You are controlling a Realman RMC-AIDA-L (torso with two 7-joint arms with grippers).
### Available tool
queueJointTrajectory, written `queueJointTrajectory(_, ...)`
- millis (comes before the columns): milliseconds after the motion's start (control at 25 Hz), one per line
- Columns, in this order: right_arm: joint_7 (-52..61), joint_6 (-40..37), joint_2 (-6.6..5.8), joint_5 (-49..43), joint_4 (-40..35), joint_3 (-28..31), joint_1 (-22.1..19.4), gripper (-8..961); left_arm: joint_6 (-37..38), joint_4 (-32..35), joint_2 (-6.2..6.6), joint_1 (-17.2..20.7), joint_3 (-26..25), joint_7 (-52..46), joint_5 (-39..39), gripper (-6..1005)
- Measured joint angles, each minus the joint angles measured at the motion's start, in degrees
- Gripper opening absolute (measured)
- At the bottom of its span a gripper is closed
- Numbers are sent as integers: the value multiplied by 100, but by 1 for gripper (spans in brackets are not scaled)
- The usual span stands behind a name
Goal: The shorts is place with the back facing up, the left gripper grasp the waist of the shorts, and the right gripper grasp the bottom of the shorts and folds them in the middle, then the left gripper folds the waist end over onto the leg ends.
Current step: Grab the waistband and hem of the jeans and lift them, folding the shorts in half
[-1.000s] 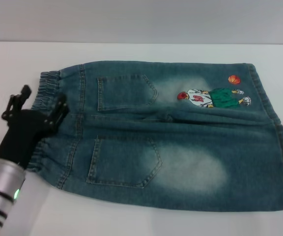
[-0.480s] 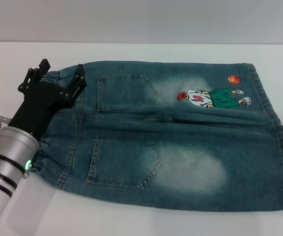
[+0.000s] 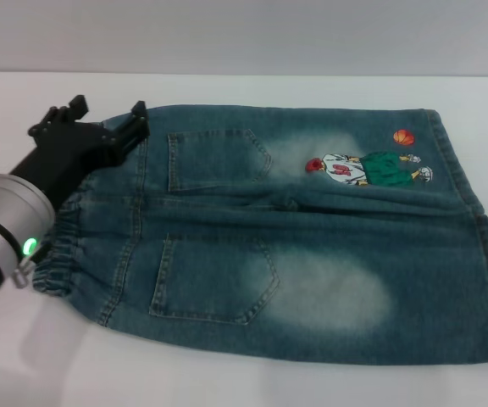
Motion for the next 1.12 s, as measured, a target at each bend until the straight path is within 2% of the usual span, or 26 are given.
queueJointTrajectory(40, 0, 0, 0, 0, 0, 0, 0, 706, 0, 0, 0, 0, 0, 0, 0, 845)
queueJointTrajectory(200, 1236, 230, 0, -936, 367, 184, 11, 705, -1470, -627, -60, 61, -473, 6, 31, 844)
queueJointTrajectory(280, 2055, 419, 27, -1591, 613, 365, 32, 704, -1892, -786, -89, 58, -612, 6, 32, 844)
queueJointTrajectory(520, 3855, 1016, 243, -3078, 1172, 980, 94, 703, -2456, -1006, -105, 37, -782, 6, 9, 844)
queueJointTrajectory(560, 4084, 1173, 253, -3197, 1183, 1113, 140, 703, -3088, -1199, -164, 8, -1015, 6, -23, 844)
queueJointTrajectory(720, 4451, 1814, 271, -3307, 1091, 1591, 315, 702, -4031, -1449, -349, -27, -1440, 86, -35, 845)
queueJointTrajectory(840, 4516, 2106, 298, -3298, 1052, 1807, 366, 702, -4220, -1489, -416, -33, -1562, 138, -38, 846)
queueJointTrajectory(1120, 4548, 2200, 318, -3299, 725, 1914, 493, 702, -4311, -1359, -442, -6, -1592, 156, -40, 845)
